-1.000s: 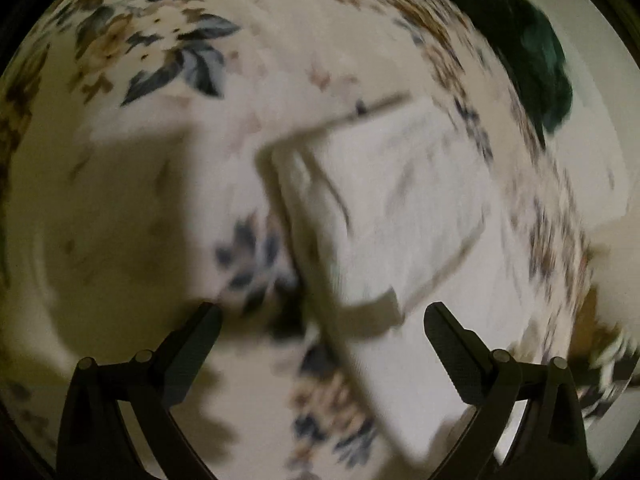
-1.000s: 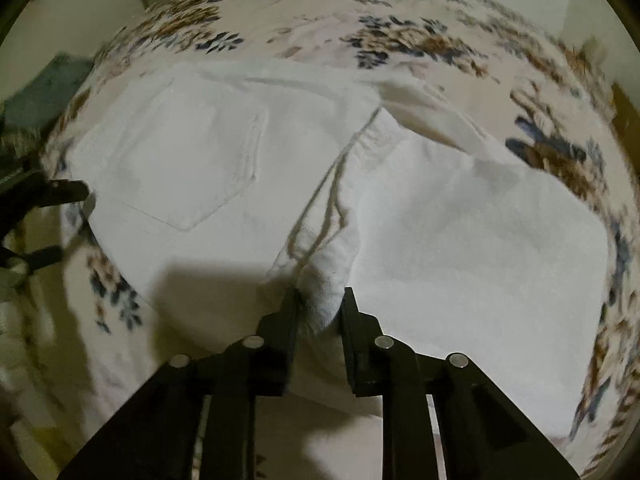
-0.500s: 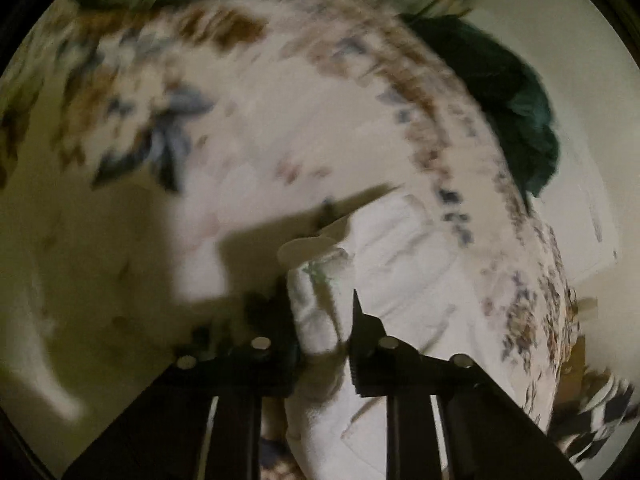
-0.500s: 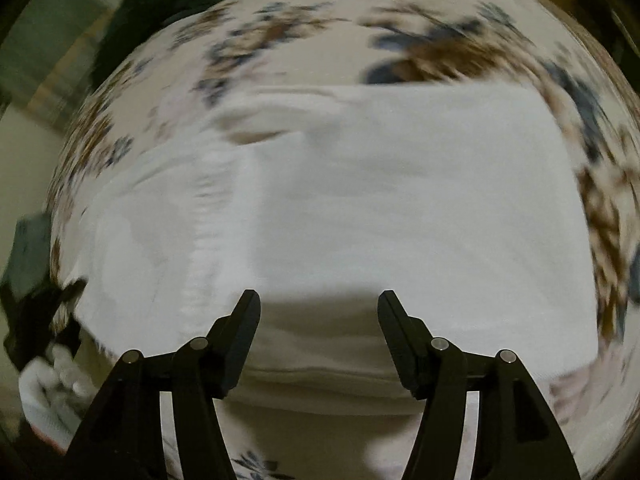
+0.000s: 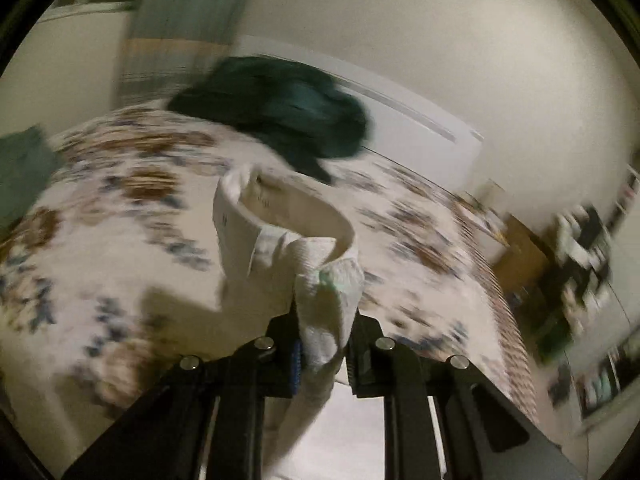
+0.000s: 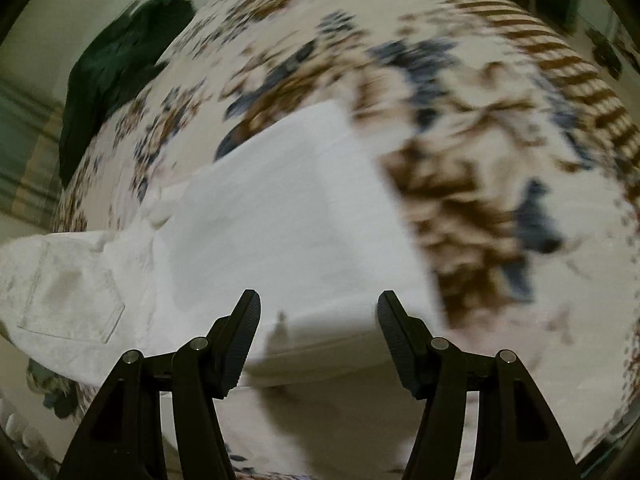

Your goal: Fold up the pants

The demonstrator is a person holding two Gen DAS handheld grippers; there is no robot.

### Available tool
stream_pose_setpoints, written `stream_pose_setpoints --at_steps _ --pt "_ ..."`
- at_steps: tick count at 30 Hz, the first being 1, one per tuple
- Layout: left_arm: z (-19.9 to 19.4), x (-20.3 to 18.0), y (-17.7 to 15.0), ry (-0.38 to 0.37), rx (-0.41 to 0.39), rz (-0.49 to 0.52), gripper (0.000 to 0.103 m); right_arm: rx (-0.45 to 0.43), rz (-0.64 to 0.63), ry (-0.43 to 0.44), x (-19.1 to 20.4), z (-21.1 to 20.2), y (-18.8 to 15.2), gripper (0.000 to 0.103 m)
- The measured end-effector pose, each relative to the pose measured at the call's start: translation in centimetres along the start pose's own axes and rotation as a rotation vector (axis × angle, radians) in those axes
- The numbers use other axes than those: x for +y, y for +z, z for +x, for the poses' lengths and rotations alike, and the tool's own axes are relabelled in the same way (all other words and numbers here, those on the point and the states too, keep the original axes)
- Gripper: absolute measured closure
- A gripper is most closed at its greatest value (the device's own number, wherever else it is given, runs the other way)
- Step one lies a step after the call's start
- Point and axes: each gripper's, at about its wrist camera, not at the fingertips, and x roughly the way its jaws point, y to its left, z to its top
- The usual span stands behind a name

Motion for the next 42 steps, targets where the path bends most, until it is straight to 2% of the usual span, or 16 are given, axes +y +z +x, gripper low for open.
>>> stream_pose_setpoints --at_steps 3,8,11,14,18,21,23,24,26,29,31,34,36,38,40,42 --pt "1.9 -5.7 -2.5 -0.095 0.081 0.047 0.09 -0.032 0.051 -0.019 -3.2 -2.0 0.6 0.039" --pt "6.6 -14.3 -10.0 -0.159 0.254 0.173 0.09 -0.081 0.141 -0.07 -9.7 -4.5 2.1 0.039" --pt "9.0 -17.5 -14.8 -0.159 0.342 0.244 0.09 -0.081 0.187 -0.105 -13.3 -5.1 2.7 0.039" --pt "10.2 -19.9 -18.0 -0.144 0.388 0.319 0.09 -0.058 0.209 -0.127 -16.2 -5.3 2.7 0.039" --pt "11.4 -21.5 -20.9 -0.066 0.504 0.413 0.085 -0.002 0.23 -0.121 -18.9 -4.8 2.6 0.039" --pt "11.4 -20.5 -20.4 -0.115 0.578 0.333 0.063 0.03 0.242 -0.08 -19.5 -4.3 2.7 0.03" --pt "10.9 -20.2 -19.6 -0.154 0.61 0.298 0.019 0.041 0.248 -0.031 -19.7 -4.2 3.1 0.019" --pt "10.4 -20.1 -18.9 -0.179 0.618 0.277 0.015 0.046 0.254 0.003 -19.6 -4.1 3.3 0.016" --pt "9.1 -19.3 -16.5 -0.214 0.594 0.234 0.014 0.05 0.262 0.067 -19.2 -3.9 3.9 0.009" --pt "7.8 -16.3 -12.5 -0.208 0.552 0.155 0.014 0.061 0.254 0.192 -17.6 -3.0 5.6 0.006" --pt "7.7 -13.3 -10.1 -0.162 0.516 0.108 0.014 0.07 0.223 0.272 -15.6 -1.8 7.2 0.005" --pt "8.8 -7.9 -7.6 -0.041 0.493 0.055 0.014 0.116 0.185 0.369 -13.0 1.2 9.9 0.005" --pt "10.3 -4.2 -7.0 0.053 0.507 0.034 0.014 0.141 0.179 0.379 -11.9 3.4 11.2 0.005" --pt "11.6 -1.3 -6.9 0.102 0.524 0.001 0.014 0.174 0.18 0.399 -10.7 5.6 12.4 0.005" --pt "12.9 0.9 -7.1 0.135 0.552 -0.026 0.014 0.257 0.185 0.379 -9.7 7.8 12.8 0.006" --pt "13.9 2.4 -7.2 0.136 0.573 -0.065 0.014 0.281 0.195 0.387 -9.2 8.8 12.6 0.043"
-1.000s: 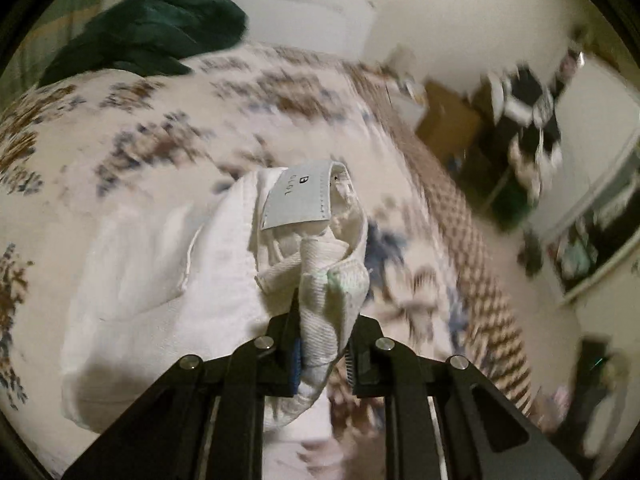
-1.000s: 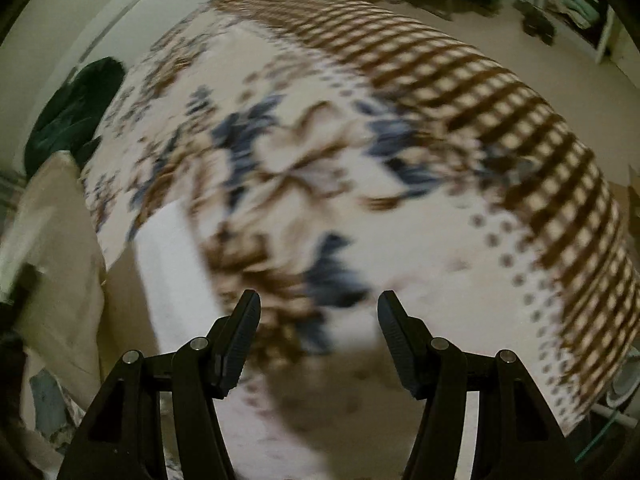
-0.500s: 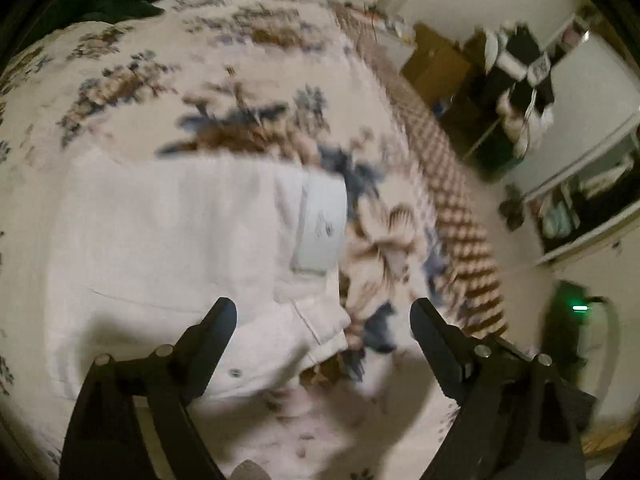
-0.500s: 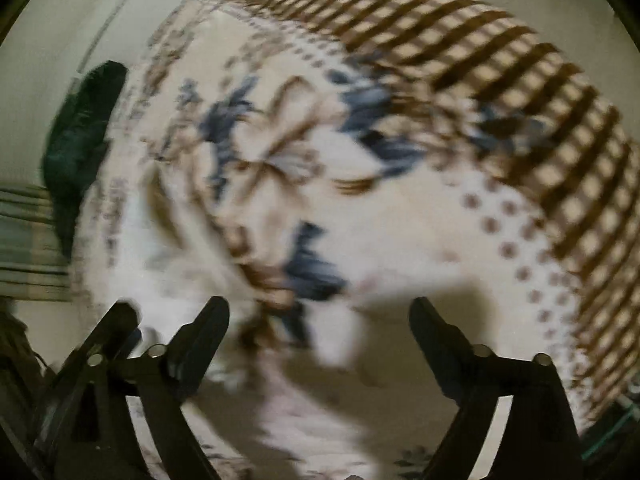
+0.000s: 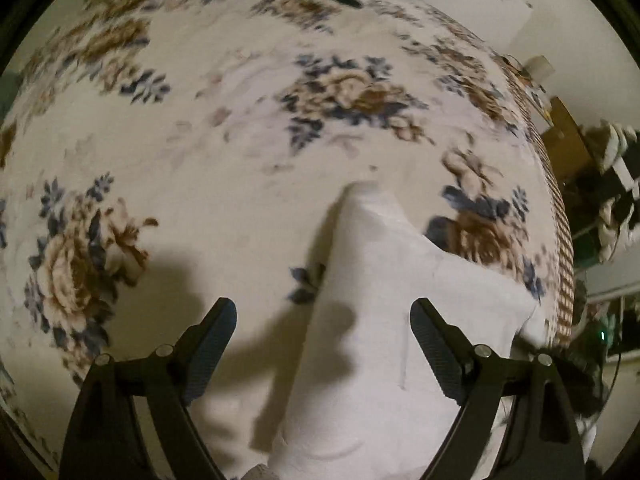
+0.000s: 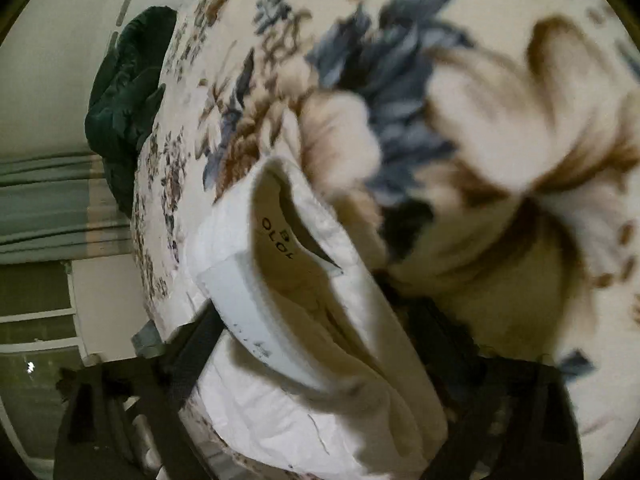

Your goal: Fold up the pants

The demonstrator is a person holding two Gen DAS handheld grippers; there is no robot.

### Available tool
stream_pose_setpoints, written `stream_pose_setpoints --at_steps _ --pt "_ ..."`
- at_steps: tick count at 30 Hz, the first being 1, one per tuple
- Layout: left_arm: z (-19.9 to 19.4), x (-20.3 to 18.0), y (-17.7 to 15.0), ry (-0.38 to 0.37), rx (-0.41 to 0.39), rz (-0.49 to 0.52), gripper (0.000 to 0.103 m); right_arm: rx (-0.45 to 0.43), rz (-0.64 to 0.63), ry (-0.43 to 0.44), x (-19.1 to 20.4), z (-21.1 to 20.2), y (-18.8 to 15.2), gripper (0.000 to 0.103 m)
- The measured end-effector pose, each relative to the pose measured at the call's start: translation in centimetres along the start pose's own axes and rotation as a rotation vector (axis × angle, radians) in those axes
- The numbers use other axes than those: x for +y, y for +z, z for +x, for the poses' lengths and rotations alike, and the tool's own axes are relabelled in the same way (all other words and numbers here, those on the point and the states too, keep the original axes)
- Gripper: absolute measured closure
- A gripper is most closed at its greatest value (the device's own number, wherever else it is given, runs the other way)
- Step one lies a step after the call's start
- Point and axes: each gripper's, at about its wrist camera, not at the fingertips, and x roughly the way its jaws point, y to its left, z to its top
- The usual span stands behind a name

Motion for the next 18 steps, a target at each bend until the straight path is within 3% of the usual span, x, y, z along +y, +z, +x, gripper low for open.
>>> stream_pose_setpoints --at_steps 1,2,4,9,14,18 --pt "0.4 0.2 0.3 -0.004 0.011 -0.008 0.014 0.005 0.003 0.004 0.3 0.2 -0.1 0.081" --pt "0.8 0.2 0.5 -0.017 0.021 -0.012 0.014 -0.01 0.015 -0.007 0.4 -0.1 -0.5 0.084" --pt "1.6 -0.6 1.1 -0.046 0.039 -0.005 0.014 -0.05 0.028 0.007 1.1 -1.4 -1.3 0.089" --pt "4.9 -3.0 3.2 -0.085 0.098 0.011 0.014 -0.171 0.023 -0.082 1.1 -6.3 -2.6 0.091" --pt "10.6 -4.0 4.9 -0.042 0.195 0.025 0.011 -0.147 0.075 -0.13 -2.0 -6.1 -2.2 0.091" --pt "12.2 -2.1 5.9 -0.106 0.238 -0.047 0.006 -0.162 0.104 -0.138 -3.4 -5.3 -1.4 0.091"
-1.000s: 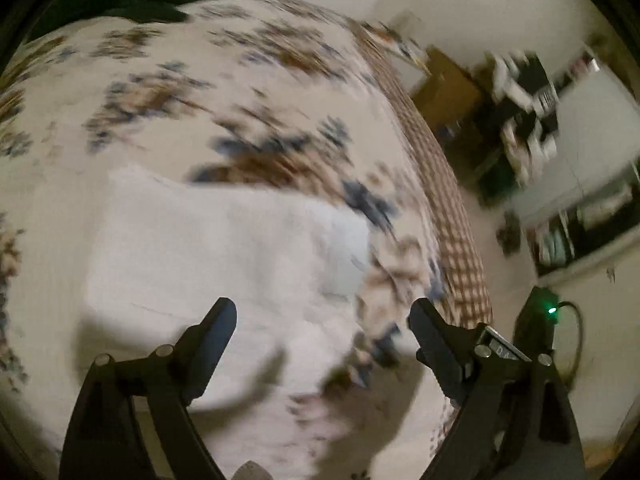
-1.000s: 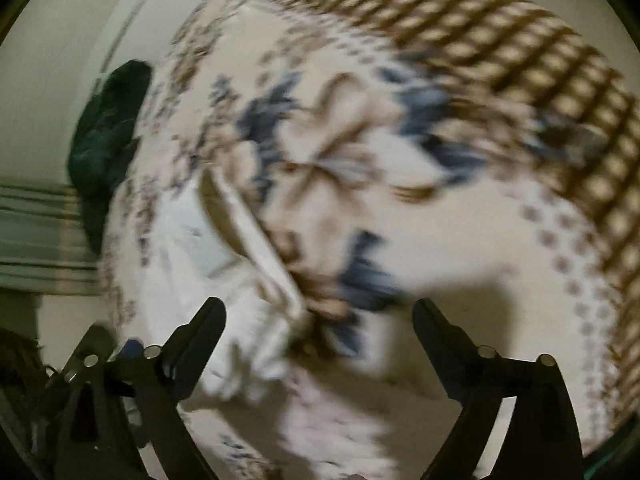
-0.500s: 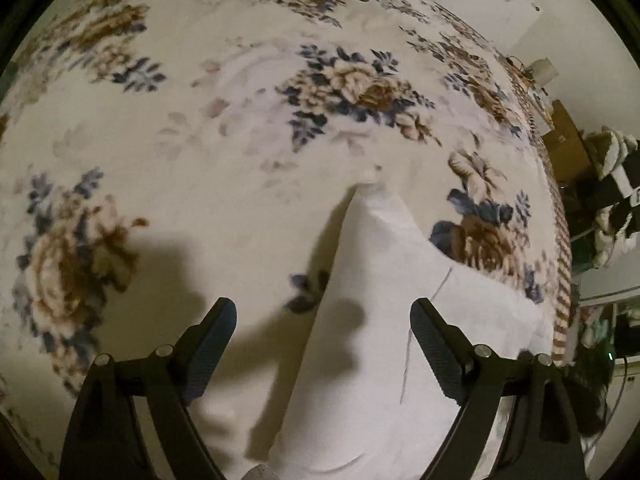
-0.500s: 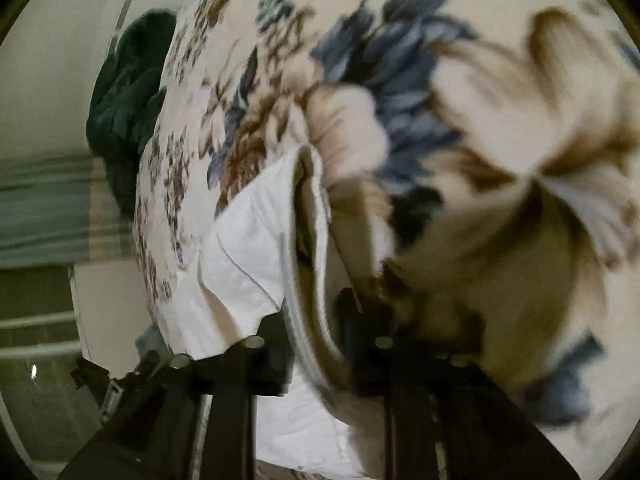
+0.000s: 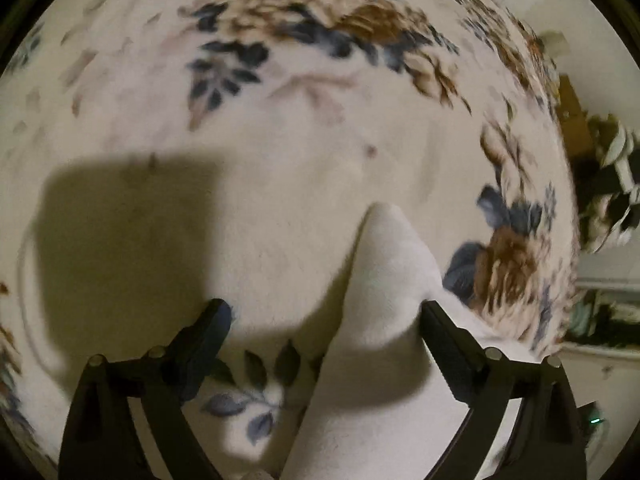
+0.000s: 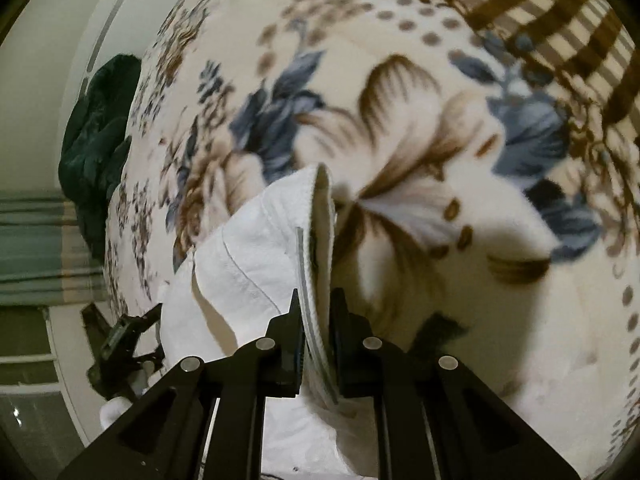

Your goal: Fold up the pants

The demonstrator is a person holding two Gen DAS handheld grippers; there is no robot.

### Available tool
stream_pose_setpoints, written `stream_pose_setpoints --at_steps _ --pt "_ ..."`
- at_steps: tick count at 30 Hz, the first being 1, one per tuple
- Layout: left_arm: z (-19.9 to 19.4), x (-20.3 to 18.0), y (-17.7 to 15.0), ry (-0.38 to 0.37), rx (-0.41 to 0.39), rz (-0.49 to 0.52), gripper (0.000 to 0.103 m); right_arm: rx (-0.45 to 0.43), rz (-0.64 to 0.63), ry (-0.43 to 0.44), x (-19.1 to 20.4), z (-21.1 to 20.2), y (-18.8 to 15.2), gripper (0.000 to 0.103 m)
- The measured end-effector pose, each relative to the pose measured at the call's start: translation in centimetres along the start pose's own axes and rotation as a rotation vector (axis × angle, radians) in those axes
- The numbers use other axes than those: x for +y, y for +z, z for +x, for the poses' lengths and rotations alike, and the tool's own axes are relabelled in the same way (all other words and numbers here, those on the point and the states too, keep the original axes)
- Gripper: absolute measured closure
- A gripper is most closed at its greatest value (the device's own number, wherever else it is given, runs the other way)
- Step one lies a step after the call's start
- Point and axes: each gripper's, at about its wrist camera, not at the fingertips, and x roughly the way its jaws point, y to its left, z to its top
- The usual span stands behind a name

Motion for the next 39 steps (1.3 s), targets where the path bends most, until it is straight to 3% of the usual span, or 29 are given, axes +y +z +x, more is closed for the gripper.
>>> stream_pose_setpoints --at_steps 3,7,11,14,19,23,27,34,35,36,37,38,39 --pt "-2.4 -0.2 -0.9 0.012 -0.044 0.034 0.006 0.019 -0.003 -0.005 -0.9 0.6 0.2 0.087" --pt "-5.3 0.8 -3.6 -0.023 -0.066 0.056 0.006 0.039 0.046 0.014 -2.0 -0.2 -0.2 0.04" --pt "-6.0 2.7 -8.4 -0.091 -0.024 0.026 0.006 -0.013 0.094 0.053 -3.8 -3.8 -3.6 0.025" --pt "-4.9 2.7 -10.6 -0.112 0.006 0.026 0.006 0.024 0.179 0.124 -5.6 -4.2 -7.4 0.024" --pt "-2.7 2.3 -12.2 -0.144 0.032 0.042 0.006 0.126 0.286 0.307 -6.4 1.5 -12.0 0.024" --pt "-2.0 2.0 -11.6 -0.159 0.021 0.05 0.006 0.078 0.285 0.352 -5.9 5.7 -12.2 0.022" --pt "-1.7 2.1 -11.7 -0.176 0.015 0.055 0.006 0.022 0.313 0.451 -4.8 6.1 -11.9 0.022" --pt "-1.0 2.5 -11.6 -0.2 0.0 0.021 0.007 0.052 0.272 0.437 -3.8 8.2 -10.6 0.022" --pt "-1.0 2.4 -11.6 -0.203 -0.006 0.027 0.01 0.05 0.266 0.433 -3.5 8.3 -10.5 0.022" --pt "-1.3 2.2 -11.7 -0.21 -0.02 0.039 0.019 0.048 0.25 0.426 -3.1 8.2 -10.5 0.022" --pt "-1.6 1.8 -11.8 -0.219 -0.024 0.061 0.048 0.045 0.232 0.42 -2.7 8.0 -10.6 0.029" --pt "-1.7 1.6 -11.8 -0.207 -0.026 0.074 0.057 0.036 0.21 0.4 -2.4 7.8 -10.8 0.046" --pt "-2.0 1.5 -11.9 -0.216 -0.035 0.08 0.062 0.028 0.195 0.383 -2.1 7.5 -10.9 0.052"
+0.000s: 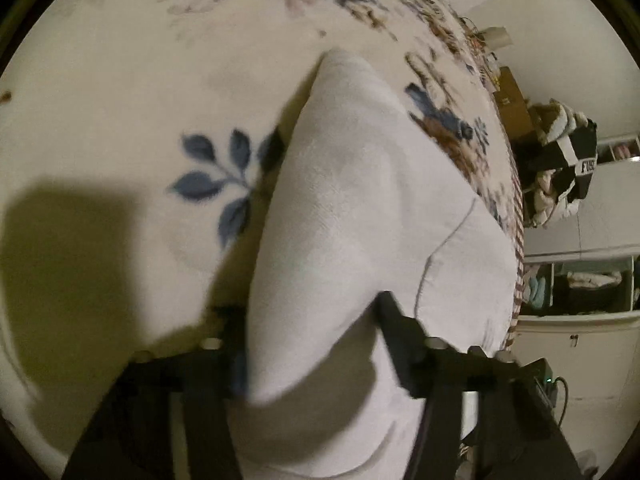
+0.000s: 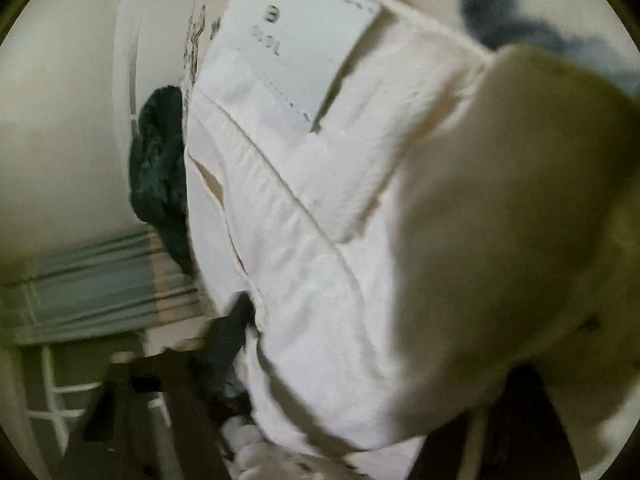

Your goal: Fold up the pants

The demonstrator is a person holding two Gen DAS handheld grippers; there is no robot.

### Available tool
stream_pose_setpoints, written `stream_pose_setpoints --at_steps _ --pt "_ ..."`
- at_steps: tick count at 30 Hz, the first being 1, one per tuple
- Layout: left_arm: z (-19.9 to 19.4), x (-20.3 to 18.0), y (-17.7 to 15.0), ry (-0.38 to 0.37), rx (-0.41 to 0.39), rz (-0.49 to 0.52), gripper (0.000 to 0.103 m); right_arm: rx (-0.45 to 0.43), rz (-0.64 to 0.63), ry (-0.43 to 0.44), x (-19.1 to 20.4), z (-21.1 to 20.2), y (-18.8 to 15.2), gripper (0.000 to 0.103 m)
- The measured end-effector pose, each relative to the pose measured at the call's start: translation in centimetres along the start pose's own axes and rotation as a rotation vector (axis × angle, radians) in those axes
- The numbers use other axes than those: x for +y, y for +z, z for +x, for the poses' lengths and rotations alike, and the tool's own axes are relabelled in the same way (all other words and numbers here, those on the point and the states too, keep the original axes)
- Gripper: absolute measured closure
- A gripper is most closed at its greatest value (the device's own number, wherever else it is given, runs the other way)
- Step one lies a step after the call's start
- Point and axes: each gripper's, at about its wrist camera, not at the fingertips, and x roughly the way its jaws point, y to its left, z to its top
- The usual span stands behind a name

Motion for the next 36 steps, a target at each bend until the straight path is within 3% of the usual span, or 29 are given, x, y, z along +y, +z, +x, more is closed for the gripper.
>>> stream_pose_setpoints --at_steps 1,4,13,16,23,27,30,32,36 --pt "-0.5 -0.1 -0.1 -0.016 -0.009 0.001 0.074 -0.006 -0.003 0.0 0.2 -0.1 -0.1 0.057" --pt "-2.0 -1.3 0.0 -0.031 -0.036 0.025 0.081 -0.031 -0.026 -0.03 1.6 -0.4 -0.4 0.065" --pt "-7.9 -5.4 4.1 -0.11 -0.154 0.06 0.084 -0.084 -0.137 -0.015 9.5 -2.3 -0.6 0.07" --pt "-9.6 -6.2 6.9 -0.135 -0.194 0.059 0.084 -0.092 -0.195 0.011 12.9 -3.2 0.1 0.071" --pt "-12.0 -5.5 15.3 -0.135 -0.306 0.064 0.084 -0.112 -0.296 0.087 22.8 0.5 2.7 0.071" --pt "-10.0 -2.7 19.9 -0.078 -0.299 0.06 0.083 -0.113 -0.371 0.097 26.8 5.4 4.4 0.071" --pt "-6.3 0.6 22.1 0.004 -0.235 0.052 0.082 -0.103 -0.396 0.059 26.8 11.0 5.8 0.071" --pt "-3.3 3.2 22.1 0.07 -0.156 0.043 0.08 -0.082 -0.389 0.008 25.5 14.0 6.4 0.071" --pt "-2.5 4.8 20.0 0.067 -0.12 0.049 0.072 -0.02 -0.326 -0.103 21.2 17.0 6.2 0.067"
